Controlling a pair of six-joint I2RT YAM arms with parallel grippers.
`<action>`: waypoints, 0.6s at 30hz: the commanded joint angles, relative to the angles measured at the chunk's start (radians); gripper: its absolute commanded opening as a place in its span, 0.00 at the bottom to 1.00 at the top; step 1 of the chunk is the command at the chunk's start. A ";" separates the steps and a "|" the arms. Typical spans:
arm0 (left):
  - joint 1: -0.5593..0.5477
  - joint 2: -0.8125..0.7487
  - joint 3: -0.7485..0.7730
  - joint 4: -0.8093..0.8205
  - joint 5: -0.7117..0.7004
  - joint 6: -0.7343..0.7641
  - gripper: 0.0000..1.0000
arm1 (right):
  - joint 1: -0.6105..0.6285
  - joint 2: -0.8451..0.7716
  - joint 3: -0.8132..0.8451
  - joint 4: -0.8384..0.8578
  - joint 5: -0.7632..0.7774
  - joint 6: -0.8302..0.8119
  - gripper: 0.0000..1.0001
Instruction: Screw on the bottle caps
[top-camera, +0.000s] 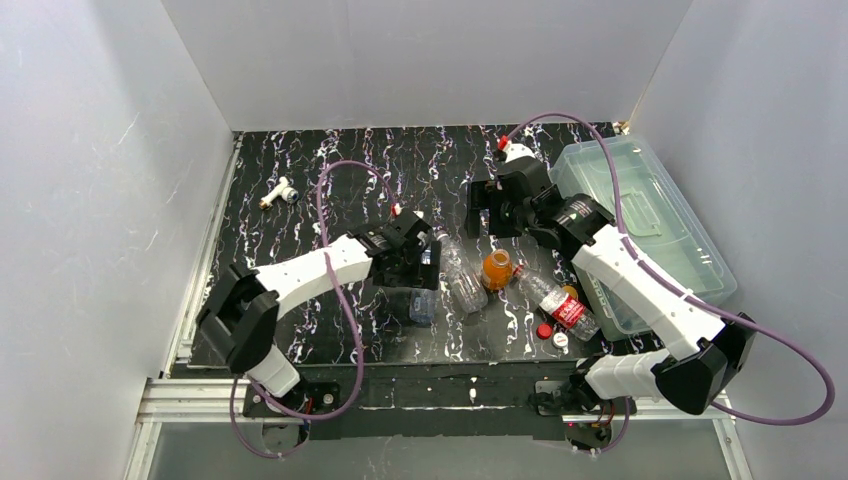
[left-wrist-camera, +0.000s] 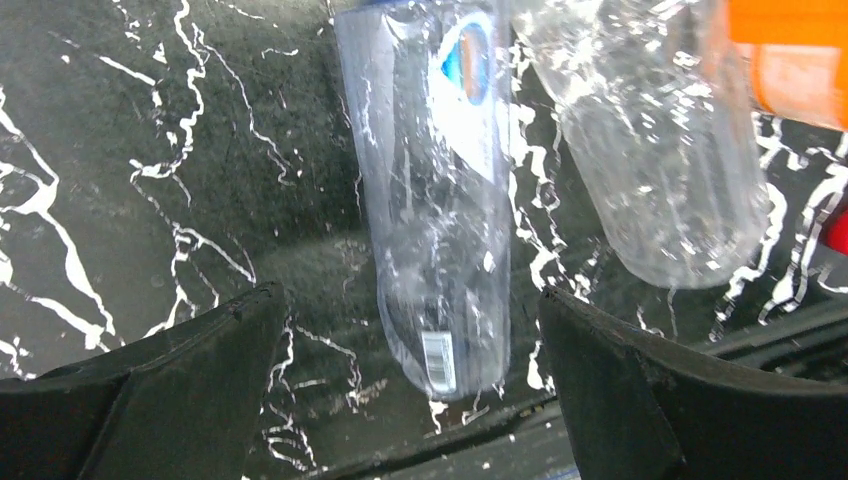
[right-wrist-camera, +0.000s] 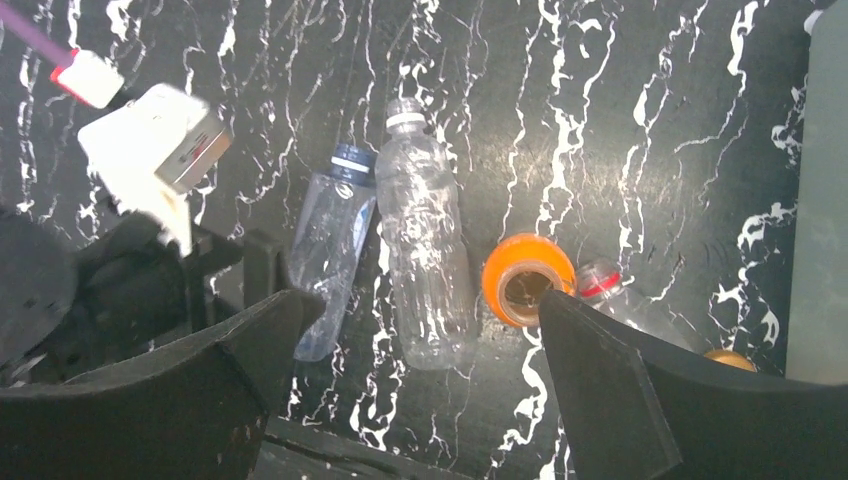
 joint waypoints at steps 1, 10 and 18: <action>0.001 0.061 0.030 0.062 -0.036 0.011 0.98 | -0.001 -0.047 -0.021 -0.023 0.027 -0.003 0.98; 0.002 0.155 0.015 0.197 0.022 0.072 0.77 | -0.002 -0.051 -0.030 -0.027 0.029 -0.005 0.98; 0.021 0.195 -0.014 0.258 0.030 0.108 0.58 | -0.002 -0.049 -0.046 -0.015 0.013 -0.005 0.98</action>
